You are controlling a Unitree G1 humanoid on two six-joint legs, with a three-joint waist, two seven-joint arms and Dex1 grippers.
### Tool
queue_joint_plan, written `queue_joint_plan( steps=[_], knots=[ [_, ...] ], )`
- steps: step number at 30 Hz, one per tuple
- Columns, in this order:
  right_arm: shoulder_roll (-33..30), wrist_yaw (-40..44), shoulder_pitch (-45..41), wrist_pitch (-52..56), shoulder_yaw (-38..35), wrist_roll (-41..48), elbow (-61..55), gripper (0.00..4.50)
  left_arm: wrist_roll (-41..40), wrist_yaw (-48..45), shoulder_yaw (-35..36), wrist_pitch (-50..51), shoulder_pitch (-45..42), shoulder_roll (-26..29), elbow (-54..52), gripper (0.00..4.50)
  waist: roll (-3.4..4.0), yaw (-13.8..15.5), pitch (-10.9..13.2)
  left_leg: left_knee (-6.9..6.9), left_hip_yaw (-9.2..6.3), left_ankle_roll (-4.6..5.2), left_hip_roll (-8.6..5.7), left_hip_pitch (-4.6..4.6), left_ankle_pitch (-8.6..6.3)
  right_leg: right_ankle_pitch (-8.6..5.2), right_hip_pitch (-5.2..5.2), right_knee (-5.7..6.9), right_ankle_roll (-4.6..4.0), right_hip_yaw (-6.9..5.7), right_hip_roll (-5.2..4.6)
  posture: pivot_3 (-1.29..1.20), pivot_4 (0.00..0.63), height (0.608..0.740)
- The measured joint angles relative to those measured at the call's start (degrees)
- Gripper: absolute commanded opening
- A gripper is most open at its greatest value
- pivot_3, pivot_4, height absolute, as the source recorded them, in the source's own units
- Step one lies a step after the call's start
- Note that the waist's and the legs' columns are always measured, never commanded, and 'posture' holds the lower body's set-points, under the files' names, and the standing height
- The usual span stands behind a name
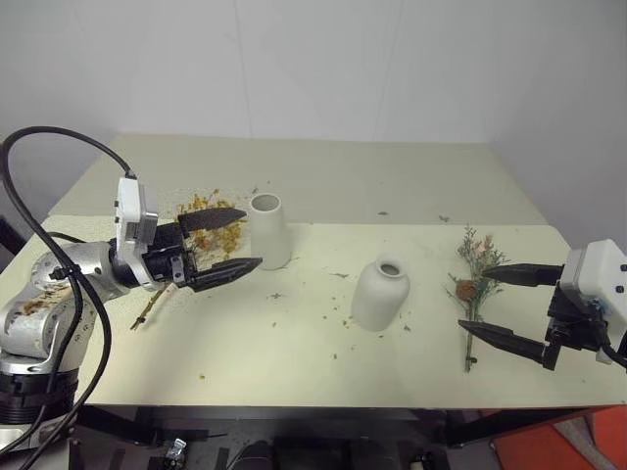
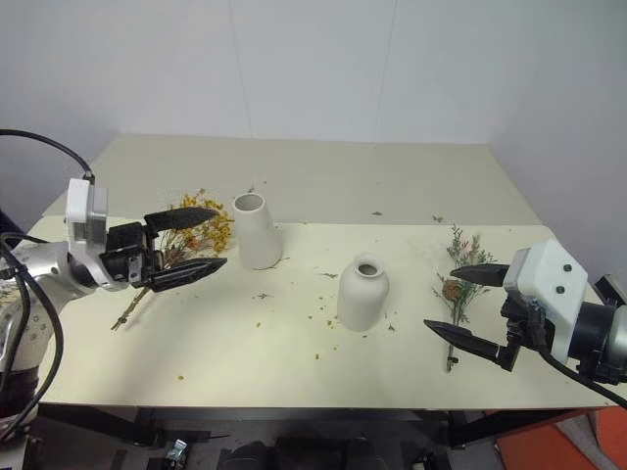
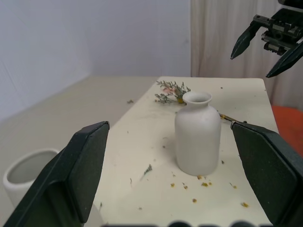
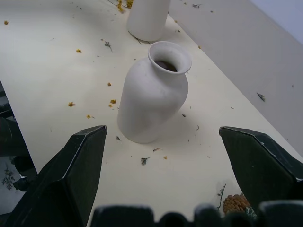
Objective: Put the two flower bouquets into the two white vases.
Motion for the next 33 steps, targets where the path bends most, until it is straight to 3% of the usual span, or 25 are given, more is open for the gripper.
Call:
queue_joint_plan(
  steps=[11, 17, 25, 29, 33],
  knots=[
    [0.0, 0.1, -0.3, -0.1, 1.2, -0.7, 0.5, 4.5, 0.6, -1.5, 3.9, 1.6, 6.4, 6.7, -2.5, 4.48, 0.01, 0.0, 0.0, -0.01, 0.01, 0.0, 0.01, 0.0, 0.0, -0.19, -0.02, -0.01, -0.33, 0.0, -0.01, 0.0, 0.15, 0.74],
    [-0.1, 0.2, -2.0, -0.5, 2.4, -0.8, 1.5, 4.5, 3.0, 1.0, 4.5, 1.6, 7.1, 6.9, -2.6, 4.48, 0.0, 0.1, 0.0, -0.01, 0.01, 0.0, 0.02, -0.01, 0.0, -0.19, -0.03, -0.01, -0.33, 0.0, -0.01, 0.0, 0.15, 0.74],
    [-2.6, 0.0, -11.6, -0.1, 7.5, 2.8, 2.0, 4.5, 4.3, 21.9, 4.0, 16.6, 6.2, 4.2, -8.4, 4.48, -0.01, -0.1, 0.0, -0.02, 0.0, 0.0, 0.04, 0.03, 0.0, 0.01, -0.03, 0.03, 0.02, 0.0, 0.02, 0.0, 0.15, 0.74],
    [-3.4, -1.4, -21.2, 0.3, 14.9, 5.0, 1.9, 4.5, 9.0, 33.4, -0.9, 27.3, 3.1, 4.4, -9.3, 4.48, 0.0, -0.2, 0.0, -0.04, -0.02, 0.0, 0.03, 0.01, 0.0, 0.01, -0.07, 0.04, 0.02, -0.01, 0.03, 0.0, 0.15, 0.74],
    [-2.4, -4.3, -32.0, 2.6, 25.0, 6.2, 1.5, 4.5, 10.7, 42.1, -1.7, 41.7, -6.6, 2.1, -4.5, 4.48, -0.03, -0.2, 0.0, -0.05, -0.07, 0.0, 0.02, 0.0, 0.0, 0.01, -0.07, 0.04, 0.02, -0.06, 0.04, 0.0, 0.15, 0.74]
  ],
)
